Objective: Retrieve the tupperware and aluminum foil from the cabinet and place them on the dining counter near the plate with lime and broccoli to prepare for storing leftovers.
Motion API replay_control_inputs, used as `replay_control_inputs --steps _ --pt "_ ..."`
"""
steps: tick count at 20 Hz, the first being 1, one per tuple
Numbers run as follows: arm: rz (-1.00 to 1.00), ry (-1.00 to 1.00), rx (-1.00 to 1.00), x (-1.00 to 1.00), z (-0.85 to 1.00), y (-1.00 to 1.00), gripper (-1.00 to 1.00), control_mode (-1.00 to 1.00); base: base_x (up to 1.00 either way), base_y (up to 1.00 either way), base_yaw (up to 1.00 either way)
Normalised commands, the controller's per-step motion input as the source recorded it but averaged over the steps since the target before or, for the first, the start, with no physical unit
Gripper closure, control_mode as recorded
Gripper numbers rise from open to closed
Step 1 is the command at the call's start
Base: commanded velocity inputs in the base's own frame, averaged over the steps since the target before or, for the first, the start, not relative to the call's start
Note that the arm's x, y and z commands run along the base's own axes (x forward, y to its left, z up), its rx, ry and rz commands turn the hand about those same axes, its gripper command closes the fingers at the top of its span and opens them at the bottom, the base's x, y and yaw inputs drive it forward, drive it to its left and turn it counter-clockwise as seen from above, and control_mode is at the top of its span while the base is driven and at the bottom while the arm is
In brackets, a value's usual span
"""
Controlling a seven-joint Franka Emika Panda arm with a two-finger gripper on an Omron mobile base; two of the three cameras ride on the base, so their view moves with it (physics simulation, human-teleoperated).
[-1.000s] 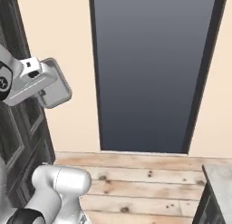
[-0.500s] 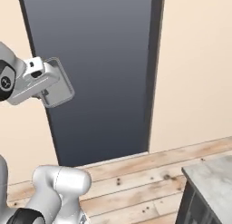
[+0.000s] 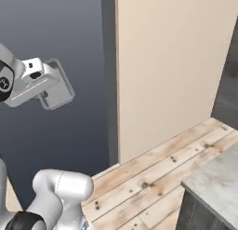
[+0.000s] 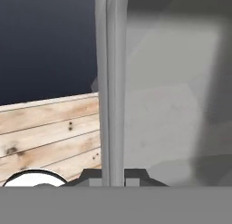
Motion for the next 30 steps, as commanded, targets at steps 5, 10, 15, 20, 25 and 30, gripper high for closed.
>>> replay_control_inputs --steps 5,10,15,20,25,30 --pt "0.00 0.00 0.00 0.00 0.00 0.00 1.00 1.00 0.49 0.00 -0.69" --pt "0.00 0.00 0.00 0.00 0.00 0.00 1.00 1.00 0.60 0.08 -0.65" --pt "0.00 0.00 0.00 0.00 0.00 0.00 1.00 1.00 0.93 0.43 -0.52" --pt "0.00 0.00 0.00 0.00 0.00 0.00 1.00 1.00 1.00 0.61 -0.45" --pt "0.00 0.00 0.00 0.00 0.00 0.00 1.00 1.00 1.00 0.44 -0.47" --pt "0.00 0.00 0.00 0.00 0.00 0.00 1.00 1.00 1.00 0.43 -0.50"
